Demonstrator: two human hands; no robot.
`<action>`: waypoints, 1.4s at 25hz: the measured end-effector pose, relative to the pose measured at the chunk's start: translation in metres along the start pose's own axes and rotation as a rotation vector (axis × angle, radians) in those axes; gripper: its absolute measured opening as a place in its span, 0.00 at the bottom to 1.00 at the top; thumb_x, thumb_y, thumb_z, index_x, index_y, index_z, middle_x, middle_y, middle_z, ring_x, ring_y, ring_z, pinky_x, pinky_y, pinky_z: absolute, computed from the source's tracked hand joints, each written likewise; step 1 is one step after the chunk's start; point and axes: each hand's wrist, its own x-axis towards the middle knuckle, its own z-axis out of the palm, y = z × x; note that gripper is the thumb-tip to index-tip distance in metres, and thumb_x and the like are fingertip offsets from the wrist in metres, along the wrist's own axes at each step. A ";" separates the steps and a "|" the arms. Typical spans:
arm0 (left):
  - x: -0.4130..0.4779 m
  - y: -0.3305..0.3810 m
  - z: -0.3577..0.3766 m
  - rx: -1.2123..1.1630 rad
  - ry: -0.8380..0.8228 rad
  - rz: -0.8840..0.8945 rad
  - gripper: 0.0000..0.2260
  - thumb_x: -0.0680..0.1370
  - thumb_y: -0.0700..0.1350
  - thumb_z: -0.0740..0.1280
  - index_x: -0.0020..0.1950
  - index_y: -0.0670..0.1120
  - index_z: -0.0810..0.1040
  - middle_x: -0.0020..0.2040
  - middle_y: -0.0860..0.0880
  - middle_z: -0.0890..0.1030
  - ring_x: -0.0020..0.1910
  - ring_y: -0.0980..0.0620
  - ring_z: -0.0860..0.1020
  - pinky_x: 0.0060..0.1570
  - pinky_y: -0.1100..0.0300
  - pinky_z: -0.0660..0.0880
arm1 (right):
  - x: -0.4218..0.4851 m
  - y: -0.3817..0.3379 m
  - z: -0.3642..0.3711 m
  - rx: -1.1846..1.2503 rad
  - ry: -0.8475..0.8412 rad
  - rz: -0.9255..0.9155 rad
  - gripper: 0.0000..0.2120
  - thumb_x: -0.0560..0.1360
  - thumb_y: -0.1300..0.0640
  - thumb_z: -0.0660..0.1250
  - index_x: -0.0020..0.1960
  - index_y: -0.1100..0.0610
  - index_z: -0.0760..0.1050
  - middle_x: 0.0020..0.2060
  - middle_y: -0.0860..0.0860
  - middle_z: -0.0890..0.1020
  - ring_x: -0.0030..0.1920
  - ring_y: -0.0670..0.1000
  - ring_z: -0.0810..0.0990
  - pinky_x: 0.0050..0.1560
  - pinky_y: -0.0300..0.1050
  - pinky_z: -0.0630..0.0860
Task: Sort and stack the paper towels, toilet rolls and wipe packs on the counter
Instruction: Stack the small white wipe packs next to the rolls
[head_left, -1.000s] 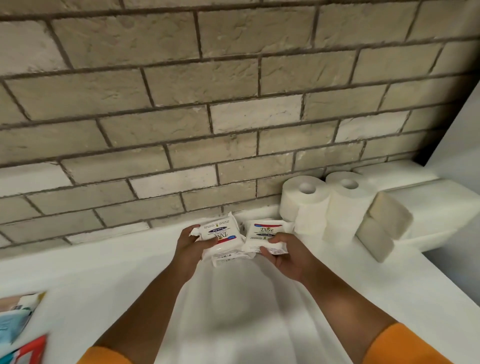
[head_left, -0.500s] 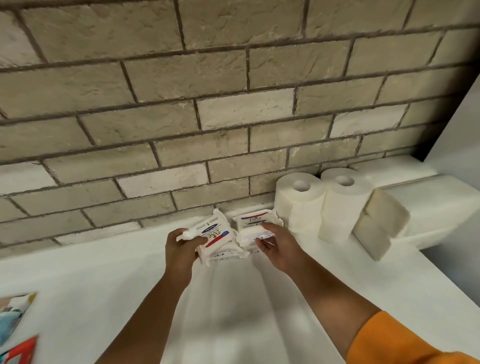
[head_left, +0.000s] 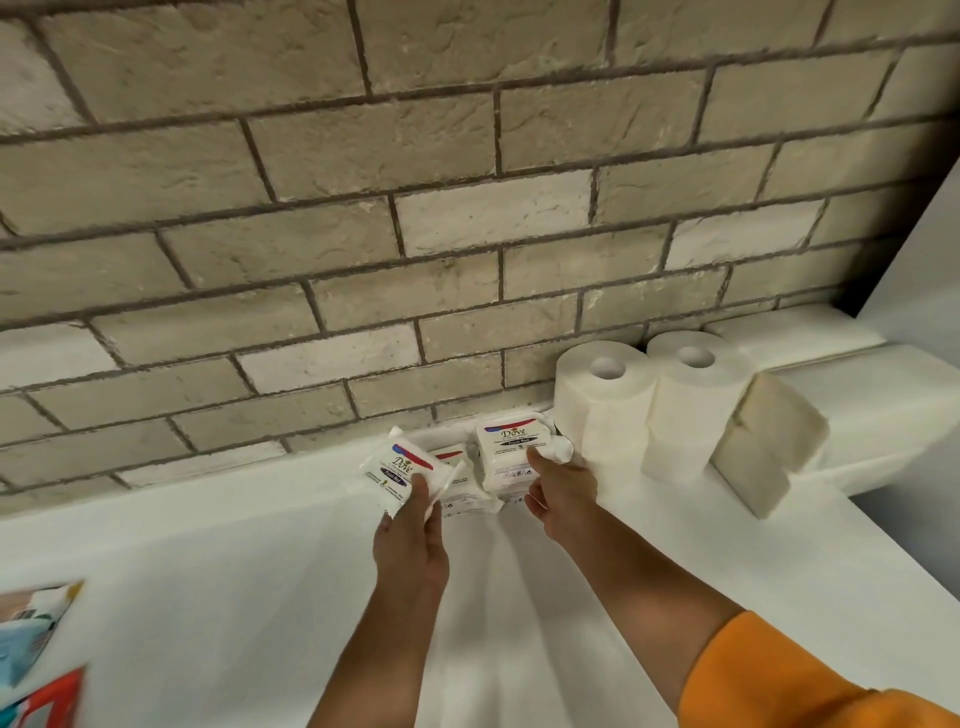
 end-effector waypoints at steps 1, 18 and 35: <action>0.002 -0.003 0.005 0.033 0.027 -0.029 0.19 0.76 0.41 0.74 0.67 0.42 0.77 0.61 0.46 0.82 0.57 0.51 0.82 0.51 0.59 0.81 | -0.001 0.000 -0.001 -0.003 -0.005 0.008 0.12 0.76 0.61 0.75 0.58 0.55 0.80 0.42 0.53 0.83 0.36 0.49 0.79 0.37 0.45 0.79; 0.028 0.022 -0.028 0.811 0.097 0.360 0.12 0.73 0.50 0.74 0.56 0.51 0.81 0.52 0.52 0.84 0.55 0.48 0.82 0.59 0.51 0.77 | 0.009 0.004 -0.005 -0.107 -0.038 0.042 0.11 0.76 0.54 0.75 0.57 0.55 0.79 0.45 0.53 0.82 0.42 0.52 0.78 0.45 0.51 0.80; 0.027 -0.008 0.004 0.998 0.074 0.495 0.22 0.74 0.52 0.75 0.64 0.46 0.77 0.56 0.47 0.83 0.53 0.46 0.81 0.48 0.57 0.77 | 0.032 0.020 -0.005 0.051 0.039 0.134 0.37 0.67 0.52 0.83 0.68 0.57 0.66 0.57 0.60 0.83 0.52 0.58 0.84 0.40 0.51 0.86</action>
